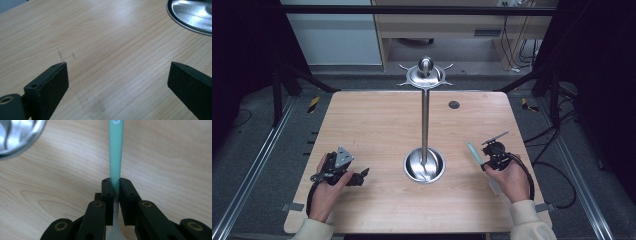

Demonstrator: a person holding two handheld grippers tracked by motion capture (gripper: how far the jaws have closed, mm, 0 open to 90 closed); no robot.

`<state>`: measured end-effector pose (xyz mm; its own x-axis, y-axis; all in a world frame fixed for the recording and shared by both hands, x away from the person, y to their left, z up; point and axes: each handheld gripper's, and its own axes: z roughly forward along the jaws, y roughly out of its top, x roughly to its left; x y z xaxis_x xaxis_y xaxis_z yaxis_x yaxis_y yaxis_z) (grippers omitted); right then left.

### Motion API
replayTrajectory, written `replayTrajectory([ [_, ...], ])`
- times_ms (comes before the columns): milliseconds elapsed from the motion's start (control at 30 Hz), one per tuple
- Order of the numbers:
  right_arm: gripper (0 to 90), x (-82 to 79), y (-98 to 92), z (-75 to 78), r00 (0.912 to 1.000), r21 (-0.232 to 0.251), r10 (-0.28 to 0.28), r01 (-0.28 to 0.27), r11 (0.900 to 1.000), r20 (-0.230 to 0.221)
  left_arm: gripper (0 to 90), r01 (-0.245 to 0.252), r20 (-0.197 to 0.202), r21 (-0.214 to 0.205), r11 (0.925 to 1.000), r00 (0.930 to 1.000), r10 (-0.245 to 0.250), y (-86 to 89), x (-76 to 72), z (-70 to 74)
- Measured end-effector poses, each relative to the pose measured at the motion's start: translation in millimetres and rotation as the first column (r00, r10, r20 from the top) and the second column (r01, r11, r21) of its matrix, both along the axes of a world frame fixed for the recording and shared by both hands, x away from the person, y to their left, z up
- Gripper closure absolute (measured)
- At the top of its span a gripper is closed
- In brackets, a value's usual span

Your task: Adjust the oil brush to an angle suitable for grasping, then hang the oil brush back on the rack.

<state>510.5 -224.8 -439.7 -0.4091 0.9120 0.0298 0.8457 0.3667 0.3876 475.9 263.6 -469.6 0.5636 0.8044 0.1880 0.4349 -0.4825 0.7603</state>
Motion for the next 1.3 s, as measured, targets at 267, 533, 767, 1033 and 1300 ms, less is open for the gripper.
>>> replayTrajectory([
  [267,82.6,11.6,6.0,39.6,0.9941,0.059,0.004,-0.011,0.9982,0.108,3.1,-0.002,0.001,-0.005,1.0,1.0,0.002,1.4,-0.2,0.1],
  [533,82.6,5.7,7.0,47.5,0.9783,0.078,-0.006,-0.011,0.9969,0.207,3.1,0.007,0.005,-0.013,0.9999,1.0,-0.007,-1.7,0.3,-0.1],
  [767,82.6,-2.4,9.5,50.0,0.9657,0.126,-0.002,-0.032,0.9916,0.26,3.1,0.01,0.007,-0.011,0.9999,0.9999,-0.01,-1.2,0.4,1.0],
  [1033,82.6,-6.1,8.3,55.5,0.9551,0.135,-0.008,-0.034,0.9903,0.296,3.0,0.007,0.004,-0.018,0.9998,1.0,-0.007,-0.3,1.1,1.0],
  [1300,82.6,-13.6,-4.2,69.6,0.9324,0.207,-0.035,-0.043,0.9773,0.36,3.1,0.002,0.009,-0.022,0.9998,1.0,-0.002,0.5,1.1,1.6],
])
